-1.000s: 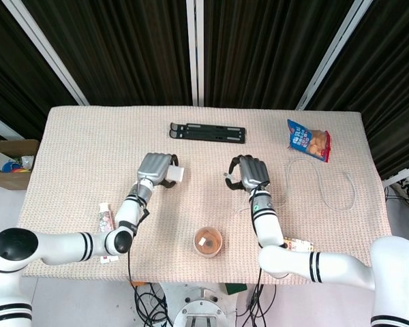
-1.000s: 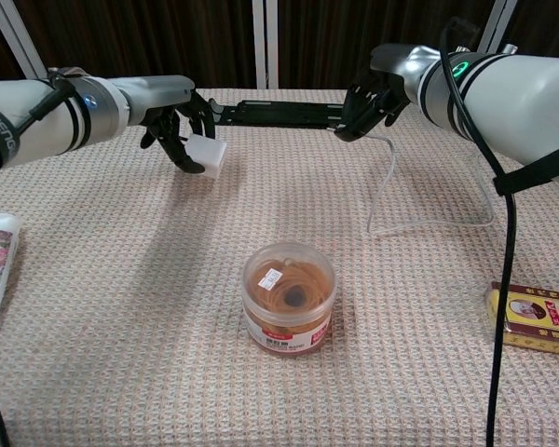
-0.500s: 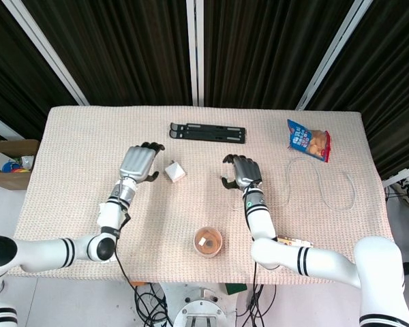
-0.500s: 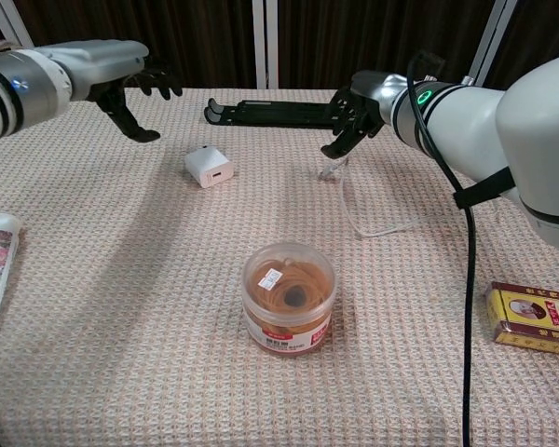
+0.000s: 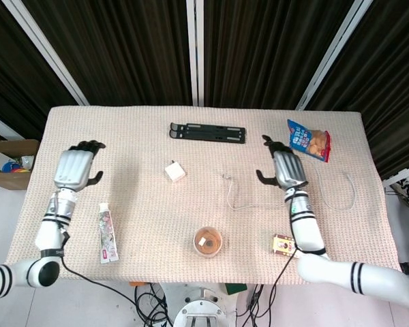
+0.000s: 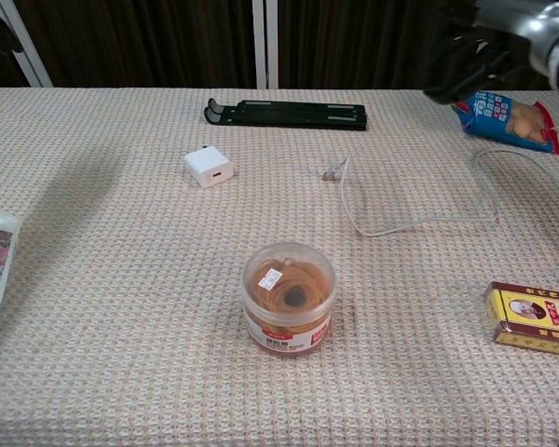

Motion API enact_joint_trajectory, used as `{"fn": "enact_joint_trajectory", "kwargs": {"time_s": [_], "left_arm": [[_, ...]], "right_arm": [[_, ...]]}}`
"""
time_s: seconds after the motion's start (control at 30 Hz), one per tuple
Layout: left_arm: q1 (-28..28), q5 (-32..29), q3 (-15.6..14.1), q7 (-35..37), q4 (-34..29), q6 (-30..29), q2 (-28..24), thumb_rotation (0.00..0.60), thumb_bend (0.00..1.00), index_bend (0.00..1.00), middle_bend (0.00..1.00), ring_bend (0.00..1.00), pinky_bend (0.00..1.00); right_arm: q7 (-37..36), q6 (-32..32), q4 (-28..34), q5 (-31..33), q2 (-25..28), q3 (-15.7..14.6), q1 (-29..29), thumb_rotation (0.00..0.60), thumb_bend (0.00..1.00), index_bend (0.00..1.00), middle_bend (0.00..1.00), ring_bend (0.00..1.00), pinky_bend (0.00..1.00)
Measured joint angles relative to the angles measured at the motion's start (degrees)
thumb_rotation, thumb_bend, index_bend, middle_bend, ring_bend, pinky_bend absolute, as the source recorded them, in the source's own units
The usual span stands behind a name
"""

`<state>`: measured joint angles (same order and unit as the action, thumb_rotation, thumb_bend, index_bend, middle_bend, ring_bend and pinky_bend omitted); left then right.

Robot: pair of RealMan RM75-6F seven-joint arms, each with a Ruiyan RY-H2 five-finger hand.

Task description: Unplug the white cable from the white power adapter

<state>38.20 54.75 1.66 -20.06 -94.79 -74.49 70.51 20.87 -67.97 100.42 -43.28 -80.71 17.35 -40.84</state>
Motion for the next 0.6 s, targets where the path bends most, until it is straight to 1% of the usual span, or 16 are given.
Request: {"fn": "enact_joint_trajectory", "kwargs": {"time_s": [0.07,0.13,0.17,0.27,0.37,0.47,0.6], "left_arm": [[-2.4,2.4,-1.3,0.5,-0.5,-2.4,-1.2,0.6,0.26,0.27,0.23,0.21,0.33],[-5.8,5.6,-3.2,1.2,-0.8,-5.9,-2.3,0.6,0.26,0.27,0.23,0.2,0.3],[-6.7,6.5,-3.7,1.5,-0.8,-6.8,-2.5,0.6,0.26,0.27,0.23,0.2,0.29],[-11.4,11.0,-6.1,3.1,-0.6,-11.6,-3.4,0.6,0.24,0.27,0.23,0.18,0.25],[-16.3,15.4,-8.4,4.9,-0.3,-16.2,-4.2,0.6,0.23,0.26,0.22,0.17,0.22],[-20.8,19.5,-10.8,6.9,-0.1,-20.0,-4.9,0.6,0.23,0.26,0.22,0.16,0.2],[-26.5,23.6,-13.3,9.0,-0.2,-23.7,-5.3,0.6,0.23,0.26,0.22,0.16,0.2]], "right_arm": [[-2.3,-1.0,1.9,-4.8,4.5,-2.3,3.3,0.6,0.36,0.13,0.17,0.06,0.14],[-4.3,-2.4,2.8,-9.3,7.9,-4.5,6.2,0.6,0.35,0.13,0.15,0.03,0.1],[-5.8,-3.7,3.2,-12.4,9.5,-5.9,8.3,0.6,0.34,0.13,0.14,0.02,0.09],[-10.5,-7.9,3.6,-20.3,12.7,-9.9,14.2,0.6,0.31,0.12,0.12,0.01,0.07],[-15.8,-12.5,3.4,-26.6,15.9,-13.9,20.2,0.6,0.23,0.09,0.1,0.0,0.03],[-19.6,-15.8,2.8,-30.8,18.6,-17.3,24.7,0.6,0.21,0.07,0.09,0.0,0.0],[-22.0,-18.1,1.6,-34.4,20.4,-20.4,29.2,0.6,0.21,0.06,0.08,0.0,0.0]]}}
